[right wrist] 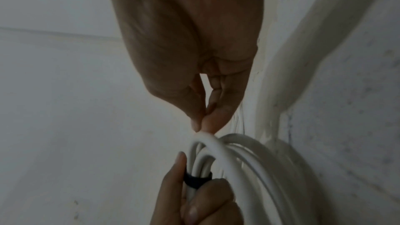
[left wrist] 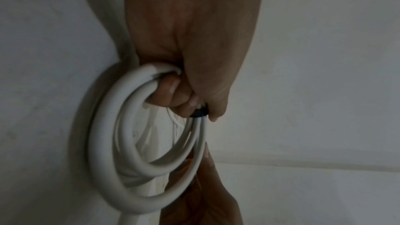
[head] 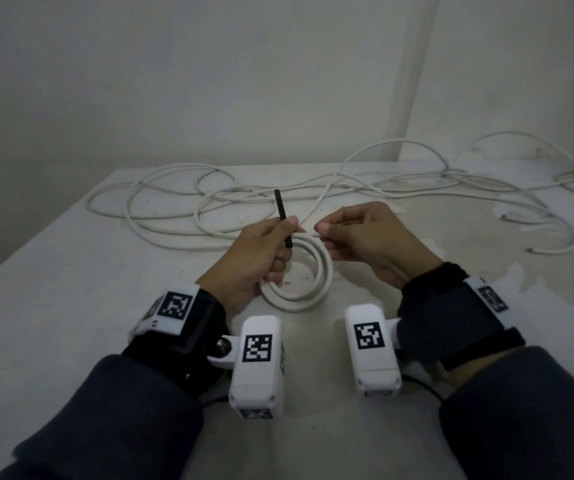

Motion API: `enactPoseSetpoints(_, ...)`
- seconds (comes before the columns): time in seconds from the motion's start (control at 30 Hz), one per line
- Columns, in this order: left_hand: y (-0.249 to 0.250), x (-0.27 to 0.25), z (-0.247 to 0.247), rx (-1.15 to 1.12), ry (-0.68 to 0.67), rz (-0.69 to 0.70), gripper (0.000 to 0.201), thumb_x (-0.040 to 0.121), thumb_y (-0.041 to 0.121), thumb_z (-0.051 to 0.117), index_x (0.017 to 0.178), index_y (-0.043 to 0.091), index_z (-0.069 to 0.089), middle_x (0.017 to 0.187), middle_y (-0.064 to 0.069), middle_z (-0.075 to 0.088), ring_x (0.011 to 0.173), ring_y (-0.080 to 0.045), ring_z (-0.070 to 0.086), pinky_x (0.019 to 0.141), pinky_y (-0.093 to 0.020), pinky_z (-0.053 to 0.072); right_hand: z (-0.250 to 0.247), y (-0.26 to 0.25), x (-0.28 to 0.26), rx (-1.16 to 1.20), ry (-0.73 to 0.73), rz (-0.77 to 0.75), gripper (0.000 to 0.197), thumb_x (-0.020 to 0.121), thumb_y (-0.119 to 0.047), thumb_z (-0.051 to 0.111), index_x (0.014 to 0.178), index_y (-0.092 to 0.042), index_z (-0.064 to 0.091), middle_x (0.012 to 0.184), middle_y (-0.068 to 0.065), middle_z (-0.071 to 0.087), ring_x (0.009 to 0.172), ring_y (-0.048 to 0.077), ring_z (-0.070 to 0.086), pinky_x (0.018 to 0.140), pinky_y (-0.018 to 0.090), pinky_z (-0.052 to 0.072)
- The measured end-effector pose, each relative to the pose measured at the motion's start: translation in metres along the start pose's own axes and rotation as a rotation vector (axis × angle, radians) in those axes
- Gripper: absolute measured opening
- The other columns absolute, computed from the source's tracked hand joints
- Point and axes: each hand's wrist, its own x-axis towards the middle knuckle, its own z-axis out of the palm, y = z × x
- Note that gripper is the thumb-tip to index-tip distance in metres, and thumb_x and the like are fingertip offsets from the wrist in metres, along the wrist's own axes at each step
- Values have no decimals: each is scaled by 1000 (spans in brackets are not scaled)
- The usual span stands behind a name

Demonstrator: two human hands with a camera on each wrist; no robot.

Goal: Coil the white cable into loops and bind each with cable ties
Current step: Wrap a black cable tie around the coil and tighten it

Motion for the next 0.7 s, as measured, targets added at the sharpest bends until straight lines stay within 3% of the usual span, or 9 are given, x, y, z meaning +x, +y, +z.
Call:
enactPoseSetpoints(0.2, 2, 1, 0, -54, 40, 11, 25, 99, 31, 49, 85, 12, 57, 45, 10, 31, 37, -2, 24, 34, -13, 21, 1, -3, -2, 31, -1, -51, 13, 88, -4, 65, 75, -8, 67, 73, 8, 64, 58, 10, 56, 58, 17, 54)
enactPoseSetpoints(0.33, -1, 1, -3, -91, 78, -4, 23, 97, 32, 51, 85, 13, 56, 45, 11, 30, 38, -3, 23, 35, -14, 21, -5, 0, -5, 37, -89, -45, 10, 83, -3, 69, 89, -11, 72, 79, 6, 71, 71, 13, 66, 70, 22, 57)
enactPoseSetpoints(0.47, -2, 2, -7, -188, 108, -24, 20, 96, 31, 53, 86, 13, 54, 48, 9, 30, 40, -4, 24, 35, -15, 23, -7, 1, -7, 118, -114, -56, 24, 76, 10, 71, 93, -7, 69, 74, 9, 70, 69, 14, 68, 66, 22, 56)
enactPoseSetpoints(0.7, 0, -2, -8, -201, -14, -59, 20, 95, 30, 55, 87, 11, 55, 56, 0, 43, 41, -5, 28, 39, -15, 28, -5, -1, -9, 190, -29, -35, 39, 71, 16, 71, 98, -5, 52, 74, 16, 71, 67, 19, 69, 62, 26, 56)
